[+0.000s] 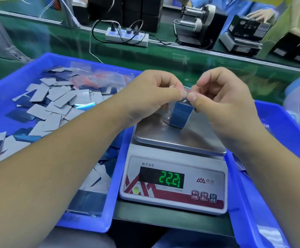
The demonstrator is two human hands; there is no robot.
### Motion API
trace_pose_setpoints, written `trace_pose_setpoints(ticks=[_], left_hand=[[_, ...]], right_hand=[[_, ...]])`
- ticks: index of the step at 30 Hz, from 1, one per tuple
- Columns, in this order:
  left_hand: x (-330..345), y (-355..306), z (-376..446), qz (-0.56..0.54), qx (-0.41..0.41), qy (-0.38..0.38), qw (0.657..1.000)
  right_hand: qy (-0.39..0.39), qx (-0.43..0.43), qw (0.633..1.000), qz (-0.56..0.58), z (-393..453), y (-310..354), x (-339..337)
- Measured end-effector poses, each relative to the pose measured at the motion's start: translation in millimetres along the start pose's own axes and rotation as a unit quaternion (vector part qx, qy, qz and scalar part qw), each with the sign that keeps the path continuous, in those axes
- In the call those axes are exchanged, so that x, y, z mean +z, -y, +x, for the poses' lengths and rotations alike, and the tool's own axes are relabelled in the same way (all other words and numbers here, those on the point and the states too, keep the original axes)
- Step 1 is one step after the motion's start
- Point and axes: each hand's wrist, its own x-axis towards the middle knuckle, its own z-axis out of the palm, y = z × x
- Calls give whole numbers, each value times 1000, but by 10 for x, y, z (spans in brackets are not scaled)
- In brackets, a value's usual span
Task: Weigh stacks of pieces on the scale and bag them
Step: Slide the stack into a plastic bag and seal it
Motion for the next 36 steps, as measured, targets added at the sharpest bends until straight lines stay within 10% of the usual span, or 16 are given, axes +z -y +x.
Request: trace_pose_setpoints(ticks=[10,22,28,36], left_hand=[[-99,-15,55,142,61,10,988],[-217,-15,88,36,37,31,998],[-215,128,122,363,37,-35,930],[-379,127,163,328,46,-136,934]], right_hand=[[15,64,996,58,67,-4,-147],[18,139,976,168,105,4,-222],[-39,72,960,-268,108,-270,-176],[-59,45,954,-291,109,-231,-252]])
